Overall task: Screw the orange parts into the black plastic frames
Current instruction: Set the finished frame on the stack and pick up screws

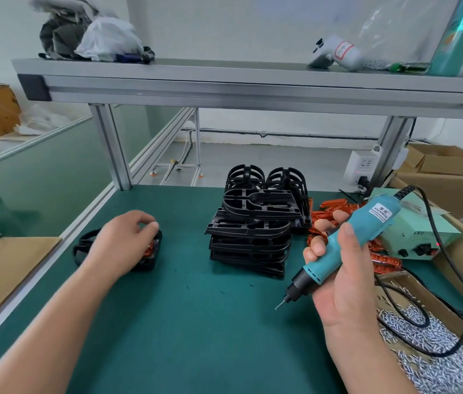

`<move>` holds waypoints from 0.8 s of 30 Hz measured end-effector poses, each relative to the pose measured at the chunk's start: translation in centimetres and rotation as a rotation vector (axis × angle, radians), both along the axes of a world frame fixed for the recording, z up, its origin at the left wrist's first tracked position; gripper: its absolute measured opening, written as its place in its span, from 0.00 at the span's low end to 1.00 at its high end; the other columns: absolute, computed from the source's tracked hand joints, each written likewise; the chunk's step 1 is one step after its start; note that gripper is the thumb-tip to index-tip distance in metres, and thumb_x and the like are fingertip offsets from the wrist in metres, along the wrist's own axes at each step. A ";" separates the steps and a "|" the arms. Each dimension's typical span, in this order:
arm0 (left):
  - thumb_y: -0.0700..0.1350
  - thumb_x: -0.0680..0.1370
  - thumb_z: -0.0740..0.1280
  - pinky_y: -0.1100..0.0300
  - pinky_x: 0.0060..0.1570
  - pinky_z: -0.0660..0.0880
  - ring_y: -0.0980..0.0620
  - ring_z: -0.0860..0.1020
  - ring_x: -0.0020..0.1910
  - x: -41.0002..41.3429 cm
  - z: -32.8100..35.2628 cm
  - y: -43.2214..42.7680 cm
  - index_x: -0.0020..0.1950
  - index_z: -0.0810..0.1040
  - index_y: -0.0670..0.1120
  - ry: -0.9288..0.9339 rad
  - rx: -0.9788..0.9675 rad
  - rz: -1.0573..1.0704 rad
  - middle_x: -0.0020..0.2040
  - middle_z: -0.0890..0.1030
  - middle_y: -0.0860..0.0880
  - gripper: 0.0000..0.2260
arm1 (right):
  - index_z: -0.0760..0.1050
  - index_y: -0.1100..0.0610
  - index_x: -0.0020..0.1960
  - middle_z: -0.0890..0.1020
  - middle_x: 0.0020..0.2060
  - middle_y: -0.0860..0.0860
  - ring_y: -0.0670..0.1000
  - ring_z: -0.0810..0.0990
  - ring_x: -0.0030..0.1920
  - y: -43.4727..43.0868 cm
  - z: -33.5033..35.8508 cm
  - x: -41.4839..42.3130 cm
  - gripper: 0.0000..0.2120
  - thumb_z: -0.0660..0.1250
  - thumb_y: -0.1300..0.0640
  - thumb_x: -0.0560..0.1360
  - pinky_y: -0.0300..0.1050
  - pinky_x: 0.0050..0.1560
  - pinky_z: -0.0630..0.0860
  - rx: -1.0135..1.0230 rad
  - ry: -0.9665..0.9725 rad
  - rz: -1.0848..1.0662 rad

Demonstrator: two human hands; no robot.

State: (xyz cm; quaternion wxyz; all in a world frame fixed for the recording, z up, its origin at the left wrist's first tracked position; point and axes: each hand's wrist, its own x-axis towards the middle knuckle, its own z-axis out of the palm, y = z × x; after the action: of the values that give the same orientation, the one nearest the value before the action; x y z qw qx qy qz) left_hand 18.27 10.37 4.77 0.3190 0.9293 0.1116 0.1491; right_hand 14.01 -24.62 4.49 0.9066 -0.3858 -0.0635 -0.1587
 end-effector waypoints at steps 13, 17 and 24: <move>0.59 0.81 0.65 0.58 0.39 0.73 0.57 0.77 0.38 1.5 6.4 -12.6 0.60 0.78 0.64 -0.130 0.217 -0.361 0.33 0.77 0.58 0.09 | 0.73 0.53 0.64 0.81 0.49 0.53 0.48 0.74 0.36 0.2 0.4 -0.3 0.11 0.64 0.52 0.84 0.41 0.39 0.76 -0.002 0.023 -0.047; 0.58 0.82 0.63 0.56 0.42 0.72 0.53 0.78 0.47 2.4 6.6 -14.7 0.61 0.79 0.62 -0.063 0.430 -0.455 0.41 0.77 0.60 0.09 | 0.72 0.54 0.66 0.81 0.49 0.53 0.48 0.74 0.36 0.1 0.5 -0.3 0.13 0.65 0.52 0.83 0.41 0.39 0.76 0.007 0.038 -0.055; 0.55 0.84 0.64 0.55 0.43 0.70 0.49 0.81 0.58 3.1 5.8 -15.7 0.72 0.72 0.63 -0.084 0.543 -0.454 0.58 0.83 0.55 0.16 | 0.73 0.53 0.64 0.81 0.48 0.52 0.48 0.74 0.36 -0.1 0.6 -0.2 0.11 0.65 0.52 0.84 0.41 0.38 0.76 0.041 0.042 -0.069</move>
State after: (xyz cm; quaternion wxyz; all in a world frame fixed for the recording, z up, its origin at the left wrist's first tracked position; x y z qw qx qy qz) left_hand 21.42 -5.30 10.60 0.0897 0.9743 -0.1549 0.1367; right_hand 13.85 -24.74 5.11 0.9094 -0.3725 -0.0280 -0.1828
